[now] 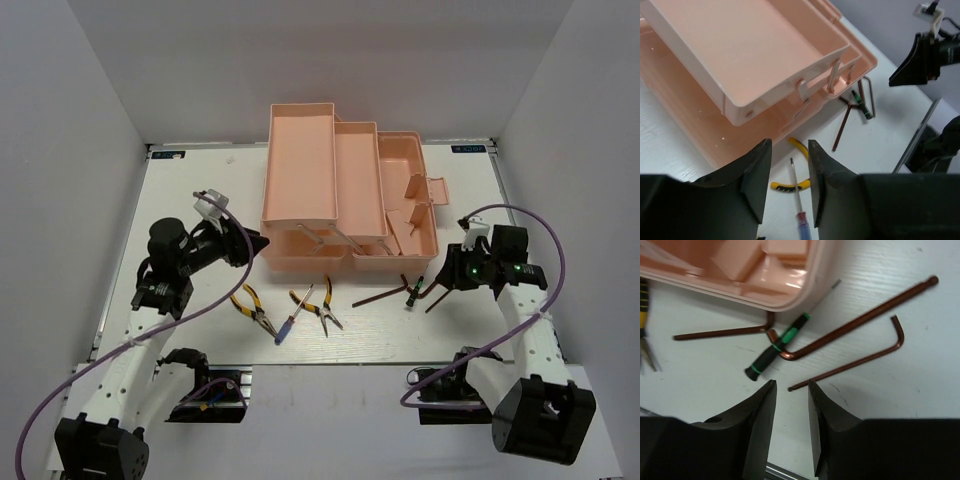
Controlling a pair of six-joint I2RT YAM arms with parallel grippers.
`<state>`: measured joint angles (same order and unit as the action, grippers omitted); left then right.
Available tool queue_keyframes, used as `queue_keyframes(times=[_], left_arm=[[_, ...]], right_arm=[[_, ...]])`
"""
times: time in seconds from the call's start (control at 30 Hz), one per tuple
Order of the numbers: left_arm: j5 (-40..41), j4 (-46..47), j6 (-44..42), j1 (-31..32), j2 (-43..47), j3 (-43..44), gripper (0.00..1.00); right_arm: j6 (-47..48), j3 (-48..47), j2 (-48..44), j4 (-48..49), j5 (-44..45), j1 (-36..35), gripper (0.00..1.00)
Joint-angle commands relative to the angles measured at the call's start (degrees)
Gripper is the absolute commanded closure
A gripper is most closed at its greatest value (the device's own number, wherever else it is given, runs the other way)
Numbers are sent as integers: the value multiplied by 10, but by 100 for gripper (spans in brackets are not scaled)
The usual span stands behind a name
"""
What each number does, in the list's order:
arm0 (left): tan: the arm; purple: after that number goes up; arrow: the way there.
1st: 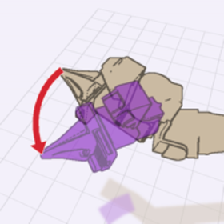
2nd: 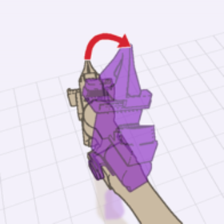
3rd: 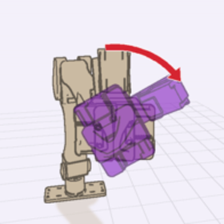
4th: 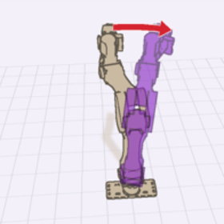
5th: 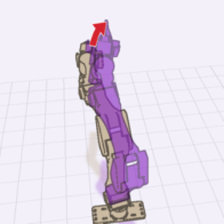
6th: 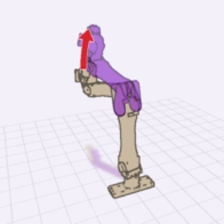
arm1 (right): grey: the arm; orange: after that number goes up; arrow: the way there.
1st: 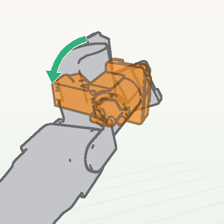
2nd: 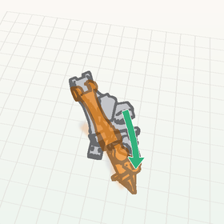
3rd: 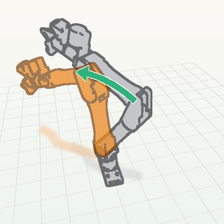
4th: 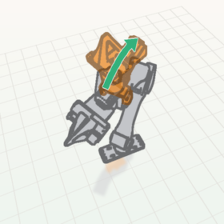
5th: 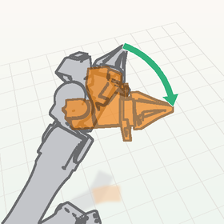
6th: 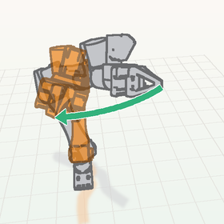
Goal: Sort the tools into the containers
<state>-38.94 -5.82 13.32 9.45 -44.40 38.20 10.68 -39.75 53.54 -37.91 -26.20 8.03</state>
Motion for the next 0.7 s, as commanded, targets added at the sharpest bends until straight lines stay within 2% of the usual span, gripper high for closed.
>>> queue_keyframes(times=[0.0,0.03,0.13,0.27,0.33,0.4,0.67], left_arm=[[2,-22,-17,14,-22,1,57],[14,-35,-17,21,-27,1,62],[32,-52,-28,29,-39,7,62],[40,-59,-28,48,-39,12,42],[45,-59,-28,48,-45,12,35],[45,-59,-28,48,-45,12,32],[39,-59,-28,53,-50,12,30]], right_arm=[[-21,20,16,42,131,-14,62],[-20,24,18,47,135,-16,62],[-14,30,19,52,95,-20,59],[-25,48,34,71,44,-29,59],[-28,49,49,76,21,-39,59],[-43,49,60,81,-5,-49,60],[-150,82,93,146,-2,-79,60]])
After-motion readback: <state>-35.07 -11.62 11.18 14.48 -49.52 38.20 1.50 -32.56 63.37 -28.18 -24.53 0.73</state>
